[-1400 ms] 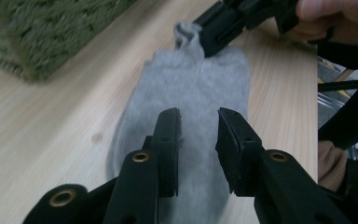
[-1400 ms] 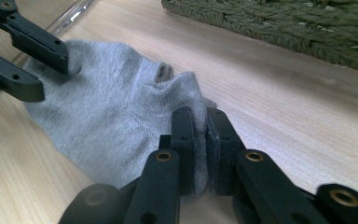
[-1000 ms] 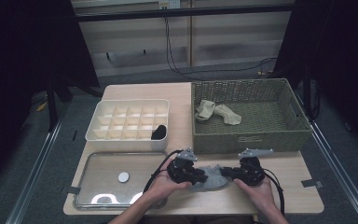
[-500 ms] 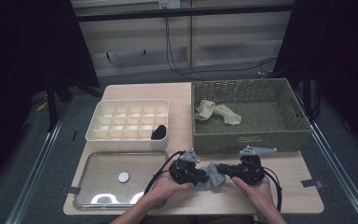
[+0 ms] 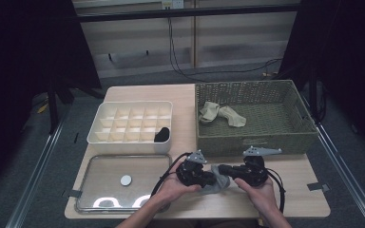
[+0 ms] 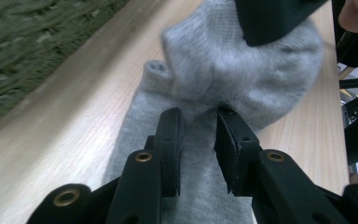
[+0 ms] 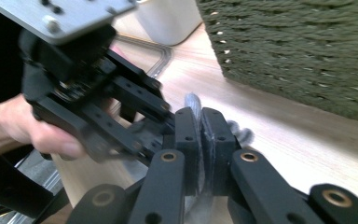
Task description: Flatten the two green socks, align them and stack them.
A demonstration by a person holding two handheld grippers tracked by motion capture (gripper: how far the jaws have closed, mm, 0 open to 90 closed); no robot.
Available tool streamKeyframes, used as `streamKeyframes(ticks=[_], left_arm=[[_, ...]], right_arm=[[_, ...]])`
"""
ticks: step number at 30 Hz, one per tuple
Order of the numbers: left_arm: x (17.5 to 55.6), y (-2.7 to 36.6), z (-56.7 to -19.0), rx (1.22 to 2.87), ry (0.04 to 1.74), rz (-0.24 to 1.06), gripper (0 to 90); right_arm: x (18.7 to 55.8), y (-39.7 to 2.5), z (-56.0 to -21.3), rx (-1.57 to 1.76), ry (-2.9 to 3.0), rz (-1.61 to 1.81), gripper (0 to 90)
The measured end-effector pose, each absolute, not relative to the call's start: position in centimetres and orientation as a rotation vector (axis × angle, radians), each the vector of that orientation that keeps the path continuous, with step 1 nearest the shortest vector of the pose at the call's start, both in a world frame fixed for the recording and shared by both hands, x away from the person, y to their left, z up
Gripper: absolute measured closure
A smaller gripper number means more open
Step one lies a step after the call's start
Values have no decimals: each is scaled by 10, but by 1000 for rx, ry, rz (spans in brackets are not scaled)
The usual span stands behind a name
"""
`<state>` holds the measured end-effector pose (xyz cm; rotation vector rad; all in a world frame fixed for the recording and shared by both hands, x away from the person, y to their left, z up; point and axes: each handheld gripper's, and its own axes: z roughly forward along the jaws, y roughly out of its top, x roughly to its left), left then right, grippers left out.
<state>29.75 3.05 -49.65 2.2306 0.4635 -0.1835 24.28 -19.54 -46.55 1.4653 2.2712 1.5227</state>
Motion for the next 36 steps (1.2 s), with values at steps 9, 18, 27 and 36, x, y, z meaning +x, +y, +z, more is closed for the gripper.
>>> streamKeyframes(ticks=[9, 18, 27, 36], left_arm=[[293, 64, -481, 2214, 460, -128, 683], [282, 95, -474, 2212, 480, -112, 625], [279, 95, -488, 2256, 470, -163, 649], [281, 90, -497, 2251, 491, -155, 655]], right_arm=[[242, -213, -467, 1502, 2230, 1491, 866], [240, -218, -461, 1486, 2208, 1474, 866], [241, -208, -461, 1469, 2226, 1458, 865], [245, -188, -464, 1440, 2287, 1456, 863]])
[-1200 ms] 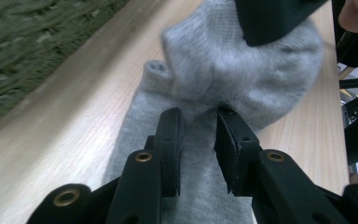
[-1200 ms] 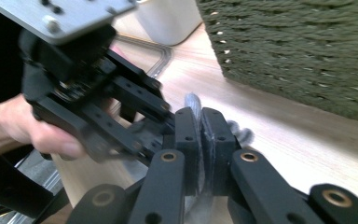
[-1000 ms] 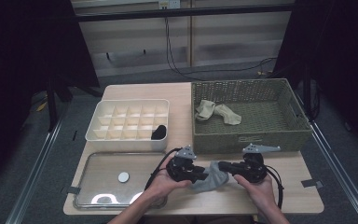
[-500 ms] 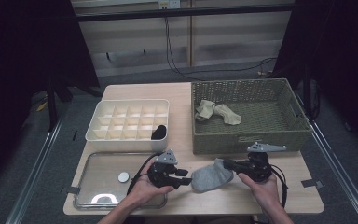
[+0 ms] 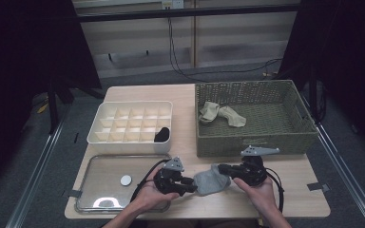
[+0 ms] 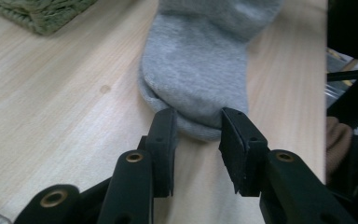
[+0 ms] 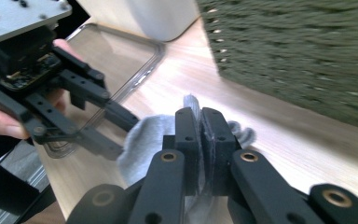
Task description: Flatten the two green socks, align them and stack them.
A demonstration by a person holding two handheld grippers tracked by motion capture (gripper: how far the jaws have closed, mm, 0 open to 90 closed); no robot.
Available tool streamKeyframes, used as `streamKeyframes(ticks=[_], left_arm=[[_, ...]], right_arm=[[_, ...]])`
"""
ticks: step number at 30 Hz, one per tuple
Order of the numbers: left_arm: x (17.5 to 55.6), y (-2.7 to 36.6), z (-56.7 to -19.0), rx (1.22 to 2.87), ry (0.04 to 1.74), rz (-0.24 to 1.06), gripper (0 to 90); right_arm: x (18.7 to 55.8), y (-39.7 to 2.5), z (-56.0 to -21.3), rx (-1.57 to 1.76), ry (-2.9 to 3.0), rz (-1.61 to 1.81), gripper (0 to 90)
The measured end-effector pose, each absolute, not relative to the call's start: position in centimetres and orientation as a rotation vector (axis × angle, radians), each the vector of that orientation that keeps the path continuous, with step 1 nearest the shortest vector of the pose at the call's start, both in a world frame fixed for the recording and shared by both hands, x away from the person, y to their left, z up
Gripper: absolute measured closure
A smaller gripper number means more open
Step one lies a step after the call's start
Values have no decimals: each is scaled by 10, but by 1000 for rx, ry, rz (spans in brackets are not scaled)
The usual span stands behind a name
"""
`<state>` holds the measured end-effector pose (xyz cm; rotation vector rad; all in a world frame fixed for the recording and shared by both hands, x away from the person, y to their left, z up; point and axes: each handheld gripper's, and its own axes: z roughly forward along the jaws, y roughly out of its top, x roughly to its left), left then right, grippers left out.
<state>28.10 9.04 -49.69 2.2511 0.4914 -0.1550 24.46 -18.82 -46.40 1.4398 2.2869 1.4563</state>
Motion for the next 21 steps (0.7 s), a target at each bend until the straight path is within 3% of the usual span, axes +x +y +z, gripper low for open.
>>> streamKeyframes(ticks=[16, 21], left_arm=[[283, 89, -498, 2229, 482, -172, 647], [284, 90, -498, 2216, 483, -170, 622]], right_arm=[[253, -138, -483, 1365, 2412, 1426, 870], [253, -134, -491, 1359, 2463, 1408, 811]])
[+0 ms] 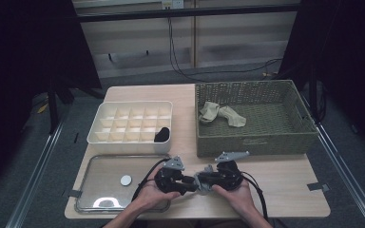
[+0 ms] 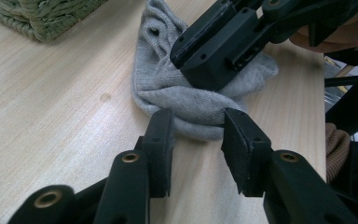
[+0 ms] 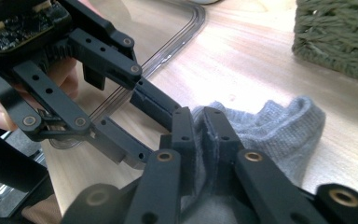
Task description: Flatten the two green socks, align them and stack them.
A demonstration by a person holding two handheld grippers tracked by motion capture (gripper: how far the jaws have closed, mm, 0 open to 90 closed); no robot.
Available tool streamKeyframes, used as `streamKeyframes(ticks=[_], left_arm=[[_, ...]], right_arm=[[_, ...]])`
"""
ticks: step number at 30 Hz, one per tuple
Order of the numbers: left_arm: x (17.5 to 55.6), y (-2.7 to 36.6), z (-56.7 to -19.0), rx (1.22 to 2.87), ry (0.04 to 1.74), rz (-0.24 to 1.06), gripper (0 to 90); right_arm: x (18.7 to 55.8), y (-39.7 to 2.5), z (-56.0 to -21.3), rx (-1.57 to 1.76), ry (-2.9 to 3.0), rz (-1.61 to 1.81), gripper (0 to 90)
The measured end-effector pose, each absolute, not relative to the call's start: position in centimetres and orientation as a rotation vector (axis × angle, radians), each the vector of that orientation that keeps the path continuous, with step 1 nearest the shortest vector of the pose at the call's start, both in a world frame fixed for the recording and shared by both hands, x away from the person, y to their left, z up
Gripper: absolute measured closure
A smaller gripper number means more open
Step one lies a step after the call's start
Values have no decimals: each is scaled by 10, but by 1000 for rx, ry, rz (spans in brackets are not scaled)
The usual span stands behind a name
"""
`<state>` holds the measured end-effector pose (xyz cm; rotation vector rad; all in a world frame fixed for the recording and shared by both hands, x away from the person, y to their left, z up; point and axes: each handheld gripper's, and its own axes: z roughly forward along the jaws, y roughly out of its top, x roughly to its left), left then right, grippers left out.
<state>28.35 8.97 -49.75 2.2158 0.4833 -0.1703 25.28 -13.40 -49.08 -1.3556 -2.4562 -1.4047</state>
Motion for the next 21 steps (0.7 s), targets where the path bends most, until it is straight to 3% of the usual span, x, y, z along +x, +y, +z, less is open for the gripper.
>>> streamKeyframes(ticks=[6, 8, 12, 21], left_arm=[[284, 94, -493, 2200, 482, -169, 601], [284, 94, -491, 2204, 481, -165, 602], [284, 95, -490, 2204, 478, -165, 605], [283, 93, -491, 2219, 473, -173, 622]], right_arm=[[247, -142, -480, -1337, -2436, -1452, 690], [244, -146, -475, -1343, -2435, -1468, 690], [239, -155, -471, -1367, -2429, -1480, 703], [234, -161, -484, -1396, -2428, -1406, 841]])
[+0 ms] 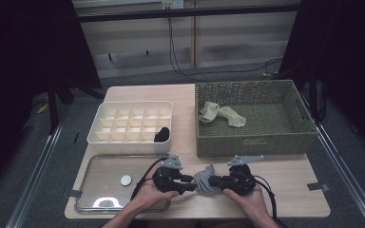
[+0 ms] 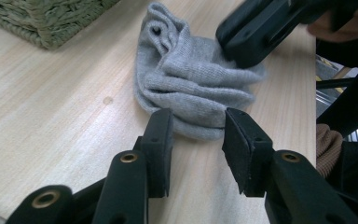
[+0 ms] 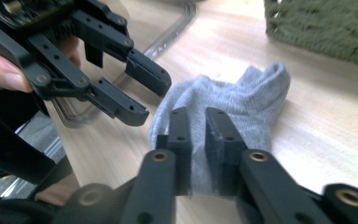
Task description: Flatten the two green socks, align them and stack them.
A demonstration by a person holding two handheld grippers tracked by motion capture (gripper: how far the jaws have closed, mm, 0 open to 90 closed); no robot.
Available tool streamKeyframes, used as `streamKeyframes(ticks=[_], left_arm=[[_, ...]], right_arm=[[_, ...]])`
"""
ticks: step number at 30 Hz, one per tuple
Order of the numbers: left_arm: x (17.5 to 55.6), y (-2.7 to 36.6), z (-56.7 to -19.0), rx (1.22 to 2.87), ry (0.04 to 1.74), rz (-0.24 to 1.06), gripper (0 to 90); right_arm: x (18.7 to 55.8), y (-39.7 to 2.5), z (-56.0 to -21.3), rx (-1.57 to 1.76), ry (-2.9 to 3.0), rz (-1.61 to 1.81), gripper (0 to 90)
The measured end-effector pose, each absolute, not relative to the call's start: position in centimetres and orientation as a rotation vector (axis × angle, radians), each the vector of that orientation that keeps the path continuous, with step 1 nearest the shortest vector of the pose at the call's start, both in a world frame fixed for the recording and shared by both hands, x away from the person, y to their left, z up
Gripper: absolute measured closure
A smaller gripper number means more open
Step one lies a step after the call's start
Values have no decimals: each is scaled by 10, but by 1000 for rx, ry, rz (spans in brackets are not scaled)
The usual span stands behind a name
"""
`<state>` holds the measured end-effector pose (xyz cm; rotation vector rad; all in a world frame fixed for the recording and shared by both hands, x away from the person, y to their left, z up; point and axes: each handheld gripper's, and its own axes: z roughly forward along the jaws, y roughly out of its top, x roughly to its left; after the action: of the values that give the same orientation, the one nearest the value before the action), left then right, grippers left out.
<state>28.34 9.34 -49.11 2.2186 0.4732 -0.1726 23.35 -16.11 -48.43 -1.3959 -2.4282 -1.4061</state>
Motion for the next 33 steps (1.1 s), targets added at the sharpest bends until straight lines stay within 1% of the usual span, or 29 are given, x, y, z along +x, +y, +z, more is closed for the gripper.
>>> streamKeyframes(ticks=[3, 5, 9, 16, 21, 25, 33], left_arm=[[283, 93, -491, 2221, 470, -176, 623], [283, 94, -491, 2220, 472, -175, 624], [283, 94, -491, 2206, 474, -179, 625], [284, 92, -485, 2189, 472, -171, 643], [287, 90, -476, 2164, 467, -154, 652], [289, 86, -470, 2154, 456, -154, 676], [294, 63, -467, 2162, 436, -173, 736]], right_arm=[[236, -154, -493, -1380, -2444, -1351, 865], [237, -152, -494, -1370, -2457, -1343, 867], [238, -148, -499, -1377, -2498, -1313, 900], [236, -148, -496, -1376, -2504, -1329, 890], [234, -156, -485, -1382, -2477, -1399, 868], [231, -169, -476, -1426, -2443, -1446, 878], [227, -182, -484, -1474, -2426, -1407, 900]])
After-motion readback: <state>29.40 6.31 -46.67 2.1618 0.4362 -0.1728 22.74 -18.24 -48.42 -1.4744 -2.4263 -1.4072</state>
